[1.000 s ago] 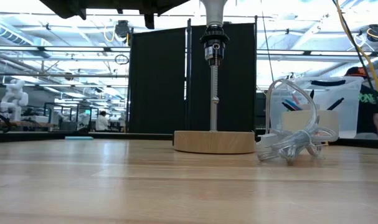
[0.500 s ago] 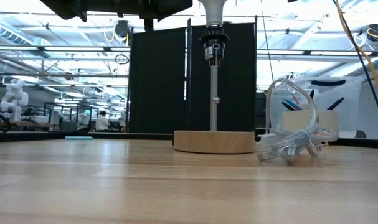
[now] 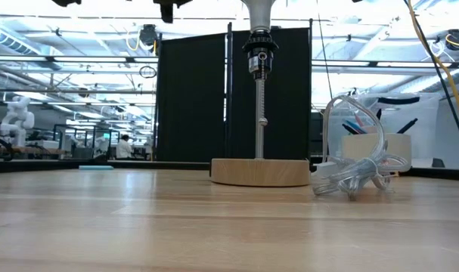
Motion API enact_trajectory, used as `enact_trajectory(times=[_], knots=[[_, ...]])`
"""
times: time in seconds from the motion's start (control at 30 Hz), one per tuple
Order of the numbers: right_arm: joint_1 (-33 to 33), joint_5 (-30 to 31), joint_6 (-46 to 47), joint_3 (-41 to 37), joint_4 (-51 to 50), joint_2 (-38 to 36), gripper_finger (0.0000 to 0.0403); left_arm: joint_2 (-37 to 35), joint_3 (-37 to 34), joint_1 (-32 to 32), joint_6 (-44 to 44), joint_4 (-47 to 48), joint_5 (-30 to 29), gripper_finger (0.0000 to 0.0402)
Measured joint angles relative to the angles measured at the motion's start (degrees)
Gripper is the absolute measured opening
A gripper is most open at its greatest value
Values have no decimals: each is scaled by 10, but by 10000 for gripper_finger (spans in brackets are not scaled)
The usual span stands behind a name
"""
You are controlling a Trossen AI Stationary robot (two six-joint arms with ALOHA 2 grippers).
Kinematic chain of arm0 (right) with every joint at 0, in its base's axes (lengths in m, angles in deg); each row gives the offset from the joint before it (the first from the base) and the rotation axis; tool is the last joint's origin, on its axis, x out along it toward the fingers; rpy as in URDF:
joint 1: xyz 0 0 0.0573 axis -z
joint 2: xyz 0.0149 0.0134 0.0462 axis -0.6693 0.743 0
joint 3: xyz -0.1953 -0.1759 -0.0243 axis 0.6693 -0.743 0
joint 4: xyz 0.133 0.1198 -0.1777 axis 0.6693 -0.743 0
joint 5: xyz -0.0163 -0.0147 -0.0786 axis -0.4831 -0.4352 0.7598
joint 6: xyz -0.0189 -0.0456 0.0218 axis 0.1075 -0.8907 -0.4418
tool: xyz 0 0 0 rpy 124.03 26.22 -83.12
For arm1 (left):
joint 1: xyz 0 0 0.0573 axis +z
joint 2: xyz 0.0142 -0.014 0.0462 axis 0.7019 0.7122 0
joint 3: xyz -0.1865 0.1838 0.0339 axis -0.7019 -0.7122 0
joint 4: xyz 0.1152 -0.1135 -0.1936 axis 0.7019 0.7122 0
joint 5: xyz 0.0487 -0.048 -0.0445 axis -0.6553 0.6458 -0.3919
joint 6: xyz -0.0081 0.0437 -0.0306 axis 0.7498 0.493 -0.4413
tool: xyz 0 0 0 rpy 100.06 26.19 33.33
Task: Screw lightbulb
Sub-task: Insert the lightbulb into the lamp
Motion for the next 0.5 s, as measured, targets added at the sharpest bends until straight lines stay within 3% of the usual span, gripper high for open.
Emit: enact_trajectory(times=[0.27,0.5], knots=[[27,-6,-12,0,18,0,0,3,0,-7,18,-36,66,0],[42,-48,-8,0,29,0,0,7,0,1,14,-41,93,0]])
